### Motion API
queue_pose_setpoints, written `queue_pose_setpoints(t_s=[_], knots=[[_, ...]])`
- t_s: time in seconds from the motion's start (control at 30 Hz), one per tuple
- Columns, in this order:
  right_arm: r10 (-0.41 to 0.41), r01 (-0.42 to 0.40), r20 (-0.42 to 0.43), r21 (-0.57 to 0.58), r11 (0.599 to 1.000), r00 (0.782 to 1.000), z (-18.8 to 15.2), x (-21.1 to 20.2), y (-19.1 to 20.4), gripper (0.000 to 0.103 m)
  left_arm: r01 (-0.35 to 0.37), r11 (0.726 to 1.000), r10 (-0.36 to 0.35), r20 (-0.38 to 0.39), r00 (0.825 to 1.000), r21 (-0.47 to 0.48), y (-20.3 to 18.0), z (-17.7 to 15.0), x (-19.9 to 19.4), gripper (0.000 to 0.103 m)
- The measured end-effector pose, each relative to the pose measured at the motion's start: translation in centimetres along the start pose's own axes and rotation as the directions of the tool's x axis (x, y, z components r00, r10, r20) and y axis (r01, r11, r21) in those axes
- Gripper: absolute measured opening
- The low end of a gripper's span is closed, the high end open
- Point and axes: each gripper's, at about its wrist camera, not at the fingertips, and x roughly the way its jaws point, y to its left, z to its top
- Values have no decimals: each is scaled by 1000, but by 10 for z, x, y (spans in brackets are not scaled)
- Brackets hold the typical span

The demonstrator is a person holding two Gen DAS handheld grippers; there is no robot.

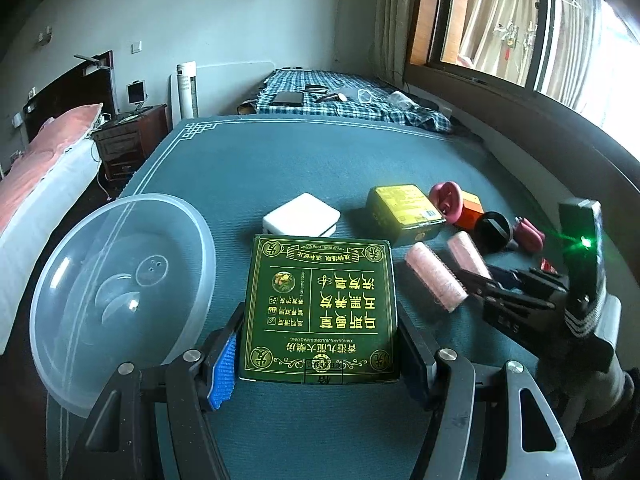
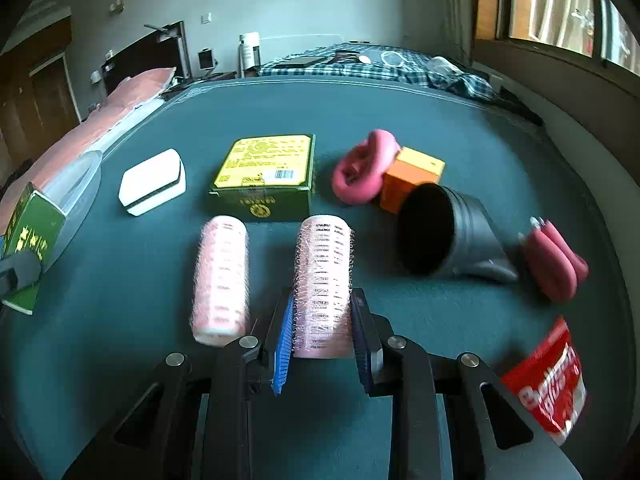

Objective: Organize objects
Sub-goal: 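Lower the green box into the clear bowl and open the left gripper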

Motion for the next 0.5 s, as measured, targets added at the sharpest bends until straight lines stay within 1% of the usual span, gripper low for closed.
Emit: queue_pose_setpoints(t_s=[0.13, 0.27, 0.5], knots=[[-8, 8, 1, 27, 1000, 1000, -7, -6, -3, 28, -30, 999, 30, 11, 999, -22, 12, 1, -3, 69], [-17, 17, 0, 49, 999, 1000, -14, -12, -6, 28, -82, 994, 84, 20, 996, -73, 37, 1, -5, 70], [-28, 29, -11, 88, 996, 1000, -26, -25, -8, 28, -181, 970, 185, 10, 983, -163, 86, -4, -5, 70]])
